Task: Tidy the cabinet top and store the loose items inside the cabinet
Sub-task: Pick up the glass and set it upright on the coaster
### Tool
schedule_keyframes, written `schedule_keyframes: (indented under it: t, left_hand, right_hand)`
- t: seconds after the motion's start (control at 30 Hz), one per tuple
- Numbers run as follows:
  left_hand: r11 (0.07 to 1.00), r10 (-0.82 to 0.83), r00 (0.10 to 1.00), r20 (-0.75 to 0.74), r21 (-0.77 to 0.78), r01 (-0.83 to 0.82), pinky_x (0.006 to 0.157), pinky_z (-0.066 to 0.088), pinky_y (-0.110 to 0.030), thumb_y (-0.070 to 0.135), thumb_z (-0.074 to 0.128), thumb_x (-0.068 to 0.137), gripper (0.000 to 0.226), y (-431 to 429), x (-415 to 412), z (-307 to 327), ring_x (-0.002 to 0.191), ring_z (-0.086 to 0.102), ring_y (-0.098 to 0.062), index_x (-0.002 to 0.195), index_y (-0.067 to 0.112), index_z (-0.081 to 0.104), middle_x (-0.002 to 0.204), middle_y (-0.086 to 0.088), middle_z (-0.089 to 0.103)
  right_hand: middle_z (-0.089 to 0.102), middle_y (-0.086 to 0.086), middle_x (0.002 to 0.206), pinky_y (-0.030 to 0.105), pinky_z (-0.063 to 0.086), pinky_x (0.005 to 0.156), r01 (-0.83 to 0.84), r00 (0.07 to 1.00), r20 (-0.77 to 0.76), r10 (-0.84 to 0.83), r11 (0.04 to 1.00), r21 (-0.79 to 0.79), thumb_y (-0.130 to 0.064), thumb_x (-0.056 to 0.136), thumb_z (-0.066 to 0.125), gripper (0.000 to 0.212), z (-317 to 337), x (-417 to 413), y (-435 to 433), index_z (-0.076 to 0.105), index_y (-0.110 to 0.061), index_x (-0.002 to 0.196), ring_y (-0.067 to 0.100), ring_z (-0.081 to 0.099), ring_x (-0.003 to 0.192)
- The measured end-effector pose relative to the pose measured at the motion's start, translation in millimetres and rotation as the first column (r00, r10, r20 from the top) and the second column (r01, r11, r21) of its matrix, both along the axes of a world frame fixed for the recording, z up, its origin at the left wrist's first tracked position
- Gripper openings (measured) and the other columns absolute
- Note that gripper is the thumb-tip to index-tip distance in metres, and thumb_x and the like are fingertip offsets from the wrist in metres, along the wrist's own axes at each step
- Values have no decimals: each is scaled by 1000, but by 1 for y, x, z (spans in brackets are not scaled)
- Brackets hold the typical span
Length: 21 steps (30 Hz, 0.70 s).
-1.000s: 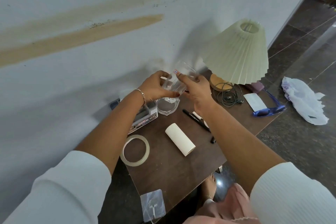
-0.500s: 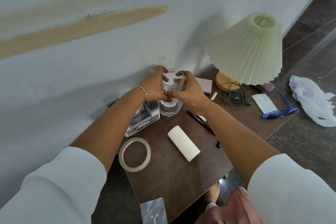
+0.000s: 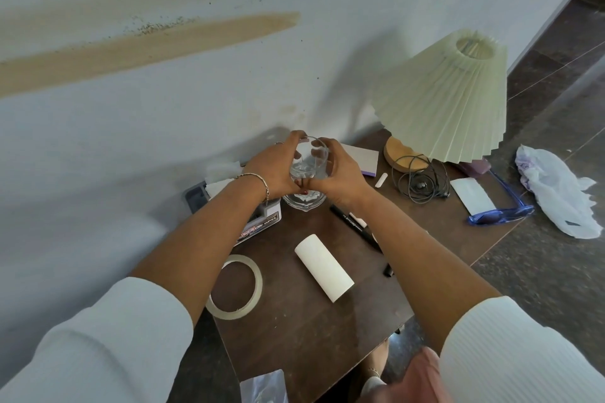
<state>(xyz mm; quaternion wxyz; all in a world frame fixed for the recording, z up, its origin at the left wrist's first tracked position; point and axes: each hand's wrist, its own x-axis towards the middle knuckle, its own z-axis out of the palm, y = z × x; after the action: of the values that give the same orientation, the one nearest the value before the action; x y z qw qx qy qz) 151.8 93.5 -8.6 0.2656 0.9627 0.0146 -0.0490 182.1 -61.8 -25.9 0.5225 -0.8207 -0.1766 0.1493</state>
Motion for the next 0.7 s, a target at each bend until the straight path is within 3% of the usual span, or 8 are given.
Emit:
schedule_keyframes:
  t: [0.13, 0.3, 0.43, 0.53, 0.6, 0.7]
  left_hand:
    - [999, -4, 1000, 31, 45, 3, 79, 42, -27, 27, 83, 65, 99, -10, 5, -2, 108, 58, -23, 142, 28, 21, 122, -7, 59]
    - [996, -15, 1000, -16, 83, 16, 89, 47, -36, 26, 83, 66, 105, -10, 9, 5, 113, 56, -27, 147, 29, 15, 122, -9, 58]
    - [993, -25, 998, -65, 110, 32, 95, 45, -37, 22, 84, 66, 116, -9, 7, 12, 119, 52, -27, 150, 31, 5, 128, -12, 53]
    - [990, 0, 998, -69, 138, 9, 101, 44, -43, 24, 85, 65, 120, -11, 0, 19, 124, 48, -31, 151, 27, 0, 137, -16, 45]
    - [990, 18, 999, -30, 142, -14, 105, 39, -44, 26, 84, 65, 117, -12, -7, 27, 129, 42, -34, 151, 23, 4, 141, -17, 41]
    - [987, 40, 997, 63, 151, -49, 108, 34, -43, 29, 83, 67, 109, -14, -24, 43, 133, 33, -35, 150, 19, 12, 143, -15, 39]
  right_hand:
    - [58, 2, 130, 36, 45, 103, 6, 1000, 4, -6, 1000, 19, -17, 67, 86, 79, -1, 5, -6, 44, -17, 134, 18, 55, 118]
    - [57, 3, 130, 31, 44, 101, 24, 997, -72, -21, 998, 50, -23, 69, 85, 79, -1, 4, -5, 42, -18, 135, 14, 54, 113]
    - [57, 0, 126, 35, 47, 101, 81, 990, -123, -74, 995, 56, -27, 66, 87, 84, 1, 0, -5, 41, -15, 136, 20, 57, 116]
    - [51, 7, 139, 41, 44, 105, 94, 986, -143, -90, 995, 22, -32, 64, 87, 95, 5, -5, -9, 36, -13, 141, 23, 52, 125]
    - [49, 9, 142, 39, 41, 108, 132, 987, -91, -132, 991, -13, -33, 65, 87, 97, 11, -12, -11, 33, -11, 143, 23, 49, 128]
    - [49, 6, 140, 30, 36, 106, 227, 970, 103, -221, 973, -47, -35, 67, 85, 90, 24, -28, -12, 37, -13, 141, 20, 45, 129]
